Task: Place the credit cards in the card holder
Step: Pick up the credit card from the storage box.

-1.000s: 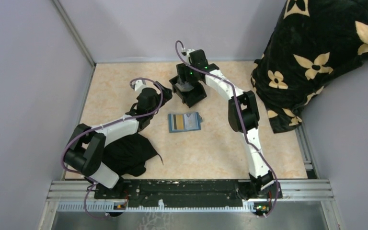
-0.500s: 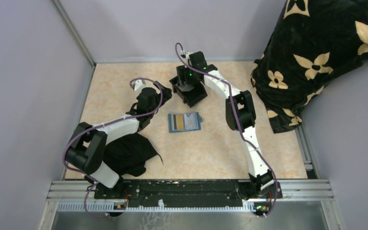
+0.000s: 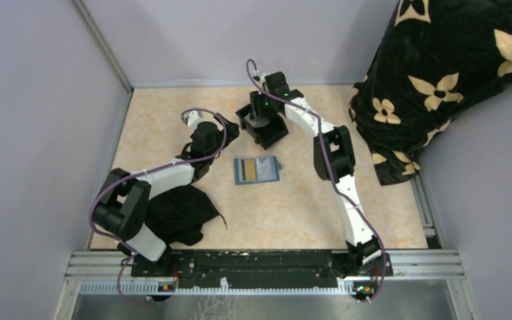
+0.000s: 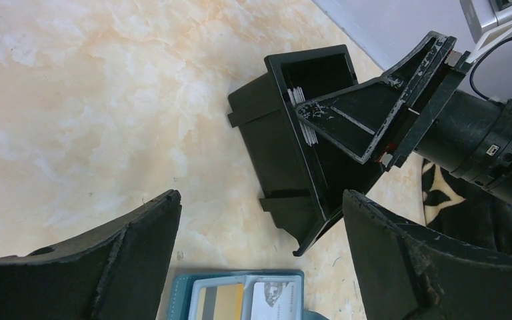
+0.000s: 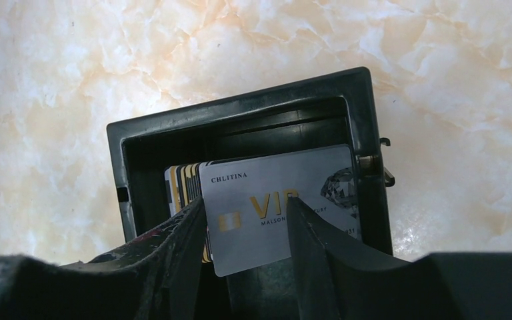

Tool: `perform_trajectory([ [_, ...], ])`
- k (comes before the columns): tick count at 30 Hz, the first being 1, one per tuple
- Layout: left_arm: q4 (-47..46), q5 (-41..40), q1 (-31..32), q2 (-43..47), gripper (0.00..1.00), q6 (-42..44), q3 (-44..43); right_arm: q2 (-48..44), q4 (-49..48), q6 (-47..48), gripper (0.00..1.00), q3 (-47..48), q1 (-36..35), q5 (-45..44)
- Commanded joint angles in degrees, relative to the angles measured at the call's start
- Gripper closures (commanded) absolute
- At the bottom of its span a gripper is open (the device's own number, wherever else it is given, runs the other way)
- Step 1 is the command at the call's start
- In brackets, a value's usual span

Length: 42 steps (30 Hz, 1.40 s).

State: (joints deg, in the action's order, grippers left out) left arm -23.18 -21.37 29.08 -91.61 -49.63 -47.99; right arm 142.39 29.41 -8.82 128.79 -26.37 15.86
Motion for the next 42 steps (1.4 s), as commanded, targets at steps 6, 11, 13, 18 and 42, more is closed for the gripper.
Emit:
perform_trajectory([
  [6,-0.76,1.23,-0.54,-0.93,0.04,-0.44,-2.19,-2.59,-0.84,-1.86,0.62,1.15,0.27,3.82],
  [11,-0.57,1.68,-0.55,-1.0,0.04,-0.56,-2.33,-3.81,-1.27,-2.38,0.63,0.61,0.17,4.81],
  [13,-0.32,1.68,-0.53,-0.97,0.05,-0.53,-2.29,-4.08,-1.37,-2.51,0.63,0.5,0.1,5.14],
  [18,-0.08,1.68,-0.53,-0.84,0.05,-0.73,-2.08,-4.53,-1.26,-2.62,0.63,0.27,-0.25,5.67],
  [42,0.5,1.94,-0.6,-1.46,0.05,-1.53,-1.85,-5.02,-0.93,-2.96,0.61,-0.54,-0.7,7.08],
])
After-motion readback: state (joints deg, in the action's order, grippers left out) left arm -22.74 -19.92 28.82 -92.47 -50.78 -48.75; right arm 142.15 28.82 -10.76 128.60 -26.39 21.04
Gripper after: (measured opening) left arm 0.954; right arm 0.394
